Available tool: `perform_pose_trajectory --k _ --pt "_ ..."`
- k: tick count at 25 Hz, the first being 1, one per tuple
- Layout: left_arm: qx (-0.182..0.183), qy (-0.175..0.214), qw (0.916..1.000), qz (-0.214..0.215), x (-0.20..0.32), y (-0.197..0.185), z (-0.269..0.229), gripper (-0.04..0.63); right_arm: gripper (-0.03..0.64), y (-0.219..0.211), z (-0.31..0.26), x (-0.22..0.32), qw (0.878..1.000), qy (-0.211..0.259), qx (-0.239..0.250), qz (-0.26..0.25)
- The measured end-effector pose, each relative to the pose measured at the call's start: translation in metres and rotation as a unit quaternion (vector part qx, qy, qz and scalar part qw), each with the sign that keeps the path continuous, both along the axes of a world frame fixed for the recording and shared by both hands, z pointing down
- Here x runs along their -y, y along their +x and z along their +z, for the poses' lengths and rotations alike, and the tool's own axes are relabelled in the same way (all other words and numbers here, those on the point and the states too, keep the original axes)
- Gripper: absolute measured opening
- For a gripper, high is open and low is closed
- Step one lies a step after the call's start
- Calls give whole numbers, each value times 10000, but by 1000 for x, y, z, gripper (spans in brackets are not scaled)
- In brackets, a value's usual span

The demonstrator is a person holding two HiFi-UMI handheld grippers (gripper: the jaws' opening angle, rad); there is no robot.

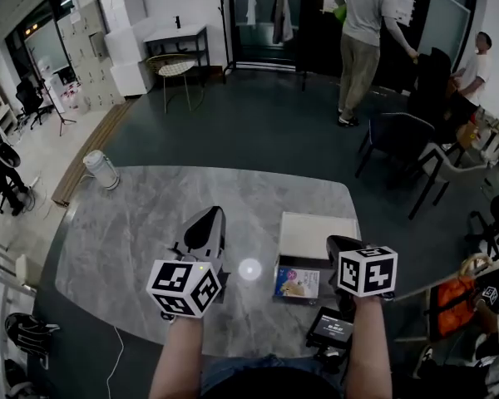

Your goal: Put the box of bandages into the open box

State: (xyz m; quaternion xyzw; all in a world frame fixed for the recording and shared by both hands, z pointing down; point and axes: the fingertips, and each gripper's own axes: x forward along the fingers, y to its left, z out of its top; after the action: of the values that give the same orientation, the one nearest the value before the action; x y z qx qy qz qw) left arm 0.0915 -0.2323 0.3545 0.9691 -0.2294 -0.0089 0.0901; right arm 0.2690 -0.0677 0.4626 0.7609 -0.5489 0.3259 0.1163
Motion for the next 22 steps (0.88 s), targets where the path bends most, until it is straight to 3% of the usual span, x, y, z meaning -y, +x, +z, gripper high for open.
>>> perform_pose_trajectory --k 4,7,12,17,19,22 --pt "-115 65 9999 13 0 3 -6 11 25 1 -23 5 9981 551 -238 -128" --pt "-195 55 9998 5 3 4 -8 10 25 3 -46 5 9912 1071 -743 -230" --pt "-328 32 9994 -61 10 7 -13 11 25 12 -98 -13 9541 2398 -1792 -92" --pt "-343 15 9994 55 4 20 -14 11 25 18 -135 -48 9155 3734 -1485 217" --pt "-321 31 9993 164 -1 27 -14 10 25 23 -140 -63 9079 3930 -1404 390" --pt "-309 110 9989 330 -9 39 -15 11 25 36 -139 -89 9027 3808 -1868 720"
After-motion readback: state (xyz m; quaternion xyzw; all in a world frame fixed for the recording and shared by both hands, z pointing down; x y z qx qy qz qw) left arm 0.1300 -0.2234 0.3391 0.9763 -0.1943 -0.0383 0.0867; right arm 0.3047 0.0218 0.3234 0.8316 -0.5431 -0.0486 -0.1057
